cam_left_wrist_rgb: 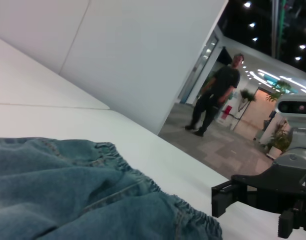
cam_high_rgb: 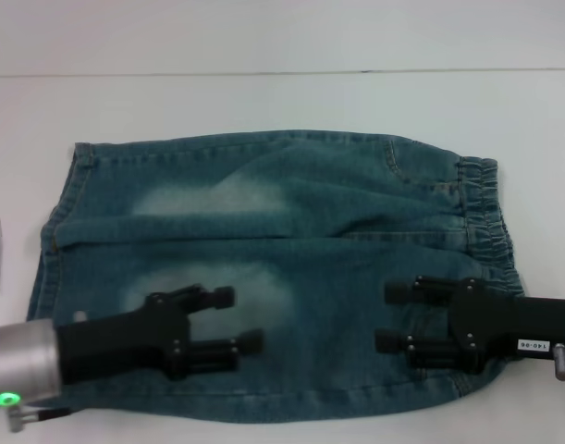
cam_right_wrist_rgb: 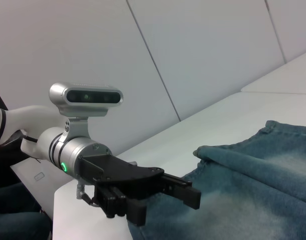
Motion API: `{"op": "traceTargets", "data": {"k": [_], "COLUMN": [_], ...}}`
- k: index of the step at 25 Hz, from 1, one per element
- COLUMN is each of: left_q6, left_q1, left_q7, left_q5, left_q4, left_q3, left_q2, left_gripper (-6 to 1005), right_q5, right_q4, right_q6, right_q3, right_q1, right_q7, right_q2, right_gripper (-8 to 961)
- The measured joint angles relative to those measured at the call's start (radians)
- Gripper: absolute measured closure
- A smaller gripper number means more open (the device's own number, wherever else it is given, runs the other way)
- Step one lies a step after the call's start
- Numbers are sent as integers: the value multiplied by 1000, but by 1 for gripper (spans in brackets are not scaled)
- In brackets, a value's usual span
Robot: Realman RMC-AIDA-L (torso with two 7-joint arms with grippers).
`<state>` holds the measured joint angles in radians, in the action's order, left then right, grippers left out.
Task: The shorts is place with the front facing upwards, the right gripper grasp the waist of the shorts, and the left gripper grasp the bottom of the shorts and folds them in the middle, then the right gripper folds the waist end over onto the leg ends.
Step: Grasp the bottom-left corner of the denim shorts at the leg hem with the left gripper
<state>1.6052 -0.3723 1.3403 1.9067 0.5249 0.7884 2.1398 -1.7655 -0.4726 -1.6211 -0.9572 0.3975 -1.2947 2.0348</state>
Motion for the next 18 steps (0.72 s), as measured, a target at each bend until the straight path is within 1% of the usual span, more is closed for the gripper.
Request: {"op": "traceTargets", "data": {"k": [1,2,3,4,6,7,8,9,11,12,14,18], "left_q6": [4,9,9,12,37,62,119,119,182,205,237,241], "left_q1": [12,47,47,64,96,111,139,139,169,180,201,233], "left_q7": [42,133,133,166,203,211,216,216,217,217,217,220], "left_q5": [8,47,47,72,145,179,226,226,252,258,267,289], "left_q4": [32,107,107,136,197,227,277,277,322,338,368,403], "left_q3": [-1,-19,-19,-36,-113,-174,-290,-290,-399,-433,-487,-509], "left_q2": [-6,-19,-19,-24,-31,-33,-36,-36,-41,-43,-45,-47], "left_gripper": [95,94,94,94,94,94,94,94,94,94,94,94], "right_q5": [0,0,1,1,1,1,2,2,2,2,1,1], "right_q4": [0,0,-1,-1,-1,-1,-1,-1,-1,-1,0,1], "right_q6": [0,0,-1,-1,-3,-3,-3,-4,-4,-3,-1,0], "right_q3": [0,0,0,0,0,0,0,0,0,0,0,0], "right_q1": [-2,-3,-4,-5,-6,-6,-6,-7,-8,-9,-9,-9], "right_q7": [0,0,0,0,0,0,0,0,0,0,0,0], "right_q2": [0,0,0,0,0,0,0,0,-1,-1,-1,-1], "right_gripper": [146,146,146,146,146,146,146,146,146,146,147,147]}}
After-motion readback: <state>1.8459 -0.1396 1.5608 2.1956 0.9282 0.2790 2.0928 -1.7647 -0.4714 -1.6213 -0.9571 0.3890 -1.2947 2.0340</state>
